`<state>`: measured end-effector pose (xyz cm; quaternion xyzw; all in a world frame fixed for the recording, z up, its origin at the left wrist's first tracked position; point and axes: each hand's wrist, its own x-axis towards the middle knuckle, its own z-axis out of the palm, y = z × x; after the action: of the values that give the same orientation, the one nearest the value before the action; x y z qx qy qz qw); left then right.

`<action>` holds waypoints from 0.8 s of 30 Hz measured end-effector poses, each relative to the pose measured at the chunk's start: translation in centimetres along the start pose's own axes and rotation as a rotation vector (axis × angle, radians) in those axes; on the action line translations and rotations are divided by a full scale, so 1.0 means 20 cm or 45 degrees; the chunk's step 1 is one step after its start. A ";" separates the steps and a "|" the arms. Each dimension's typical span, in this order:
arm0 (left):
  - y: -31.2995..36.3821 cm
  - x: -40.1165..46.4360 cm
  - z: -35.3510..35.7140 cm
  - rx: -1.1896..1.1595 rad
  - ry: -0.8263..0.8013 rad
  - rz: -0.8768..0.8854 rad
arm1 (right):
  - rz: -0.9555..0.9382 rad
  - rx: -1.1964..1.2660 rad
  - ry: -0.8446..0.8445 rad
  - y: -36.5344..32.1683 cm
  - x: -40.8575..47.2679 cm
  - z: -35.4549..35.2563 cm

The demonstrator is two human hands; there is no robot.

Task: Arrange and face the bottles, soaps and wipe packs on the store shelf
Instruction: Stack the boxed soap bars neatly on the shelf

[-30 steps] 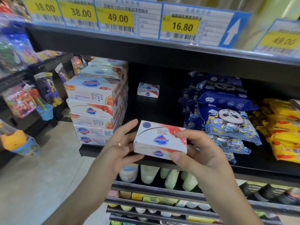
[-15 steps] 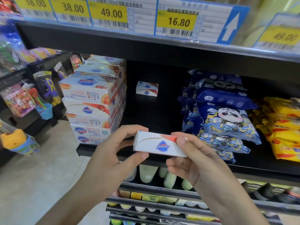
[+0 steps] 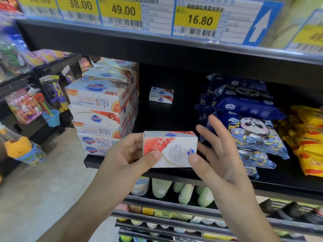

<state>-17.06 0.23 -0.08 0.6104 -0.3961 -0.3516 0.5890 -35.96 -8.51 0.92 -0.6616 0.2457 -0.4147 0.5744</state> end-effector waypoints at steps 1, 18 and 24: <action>0.00 0.00 0.01 -0.011 0.013 -0.048 | -0.036 -0.021 -0.050 0.01 0.00 0.00; 0.00 0.03 -0.02 -0.265 0.025 -0.248 | 0.009 -0.074 -0.191 0.03 0.06 0.01; -0.05 0.09 -0.03 -0.317 0.071 -0.268 | 0.293 0.184 -0.105 -0.04 0.06 0.02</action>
<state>-15.75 -1.15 -0.98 0.5804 -0.2667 -0.4407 0.6307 -35.15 -9.14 2.10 -0.6025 0.2654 -0.3351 0.6740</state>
